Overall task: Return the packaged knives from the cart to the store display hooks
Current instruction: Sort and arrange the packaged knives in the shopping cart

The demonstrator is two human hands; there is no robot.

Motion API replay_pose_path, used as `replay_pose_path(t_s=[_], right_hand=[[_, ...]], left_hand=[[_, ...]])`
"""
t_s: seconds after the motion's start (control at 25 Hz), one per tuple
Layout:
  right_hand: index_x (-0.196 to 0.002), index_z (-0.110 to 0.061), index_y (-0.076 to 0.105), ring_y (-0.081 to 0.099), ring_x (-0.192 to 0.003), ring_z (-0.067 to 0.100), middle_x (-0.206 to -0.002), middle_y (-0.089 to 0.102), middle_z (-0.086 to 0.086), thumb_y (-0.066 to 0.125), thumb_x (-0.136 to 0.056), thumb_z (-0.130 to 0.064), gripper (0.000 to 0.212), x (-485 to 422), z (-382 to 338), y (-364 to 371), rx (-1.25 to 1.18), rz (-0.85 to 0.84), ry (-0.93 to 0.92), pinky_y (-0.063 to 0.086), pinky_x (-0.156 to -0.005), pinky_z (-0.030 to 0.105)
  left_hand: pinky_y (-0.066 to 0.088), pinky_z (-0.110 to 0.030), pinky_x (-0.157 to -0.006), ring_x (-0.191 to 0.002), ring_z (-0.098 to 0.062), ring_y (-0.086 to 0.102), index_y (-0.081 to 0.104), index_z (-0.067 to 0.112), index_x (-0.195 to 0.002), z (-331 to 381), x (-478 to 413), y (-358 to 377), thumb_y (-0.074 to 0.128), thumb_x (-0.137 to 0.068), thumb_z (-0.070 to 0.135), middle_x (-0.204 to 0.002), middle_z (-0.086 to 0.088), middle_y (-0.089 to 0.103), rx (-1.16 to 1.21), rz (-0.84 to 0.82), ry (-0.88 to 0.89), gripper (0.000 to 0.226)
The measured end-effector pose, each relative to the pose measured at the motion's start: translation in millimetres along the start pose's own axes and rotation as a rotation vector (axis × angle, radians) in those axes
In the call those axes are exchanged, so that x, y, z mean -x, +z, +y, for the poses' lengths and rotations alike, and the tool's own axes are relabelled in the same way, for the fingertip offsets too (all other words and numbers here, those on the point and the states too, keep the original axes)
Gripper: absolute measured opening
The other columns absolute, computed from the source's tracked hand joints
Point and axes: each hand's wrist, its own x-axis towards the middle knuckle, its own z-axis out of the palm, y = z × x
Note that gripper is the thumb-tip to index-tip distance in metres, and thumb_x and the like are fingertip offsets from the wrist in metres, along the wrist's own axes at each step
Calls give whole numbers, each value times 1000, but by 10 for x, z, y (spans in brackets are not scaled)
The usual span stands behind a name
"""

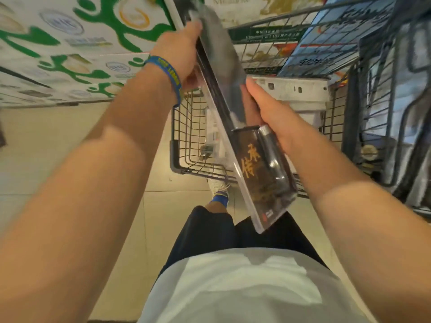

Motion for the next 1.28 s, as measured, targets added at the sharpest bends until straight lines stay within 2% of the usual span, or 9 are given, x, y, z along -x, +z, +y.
replay_pose_path(t_s=[0.08, 0.2, 0.44, 0.64, 0.76, 0.88, 1.08, 1.2, 1.28], right_hand=[[-100, -24, 79, 78, -87, 16, -93, 81, -5, 72, -55, -86, 77, 45, -161, 91, 121, 43, -35, 62, -73, 32], [-119, -22, 74, 71, -108, 15, -117, 75, -6, 55, -62, -95, 94, 122, -324, 298, 263, 134, -133, 53, -97, 37], [-143, -28, 56, 61, -122, 19, -137, 64, -5, 30, -93, -80, 77, 238, -308, 763, 210, 109, -171, 43, -108, 43], [-87, -27, 78, 74, -74, 1, -80, 79, -10, 37, -105, -57, 55, 309, 202, 1081, -10, -122, -49, 57, -64, 16], [-109, -23, 76, 71, -106, 17, -109, 77, 4, 43, -105, -54, 45, 306, 423, 1192, 46, -159, -74, 53, -102, 37], [-122, -26, 66, 66, -115, 34, -119, 70, 11, 41, -98, -69, 55, 239, 426, 1299, 115, -247, -222, 48, -105, 61], [-125, -16, 60, 63, -112, 21, -112, 67, 5, 39, -109, -44, 38, 1, 680, 1399, -72, -196, -195, 48, -99, 39], [-128, -12, 55, 61, -103, 25, -98, 60, -1, 34, -112, -32, 33, -98, 1038, 1271, 283, -182, -99, 50, -87, 35], [-124, -16, 54, 64, -90, 23, -92, 58, -2, 32, -111, -36, 33, -153, 1041, 1253, 787, -155, -158, 48, -70, 31]], left_hand=[[60, -53, -69, -71, -23, 59, 53, 17, -78, 155, 137, -132, 57, -83, 50, -80, -10, 54, -23, 37, 147, 33], [47, -32, -51, -51, -17, 50, 42, 23, -64, 291, 473, -248, 54, -90, 49, -60, -4, 46, -15, 80, 420, 38], [56, -54, -77, -80, -26, 66, 60, 6, -93, -206, 989, -363, 58, -97, 19, -80, -16, 63, -22, 66, 572, 13], [48, -12, -79, -95, 13, 60, 53, 7, -122, -772, 1350, -332, 60, -85, -11, -103, 1, 64, -237, -80, 440, 41], [54, -28, -73, -86, -8, 66, 61, -2, -110, -840, 1337, -486, 63, -81, 5, -92, -12, 67, -325, -13, 355, 29], [54, -29, -79, -93, -17, 66, 62, -3, -117, -803, 1296, -752, 56, -76, 31, -103, -11, 68, -527, 98, 535, 54], [51, -15, -68, -90, -14, 65, 51, 1, -134, -922, 1177, -706, 57, -80, 16, -101, 1, 63, -581, -23, 415, 56], [54, -16, -73, -95, -11, 68, 54, 32, -128, -1185, 1260, -659, 61, -81, 42, -108, 13, 66, -511, -181, 223, 49], [48, -7, -67, -88, 1, 65, 54, 38, -122, -1189, 1222, -729, 54, -77, 59, -106, 24, 63, -413, 48, 183, 50]])
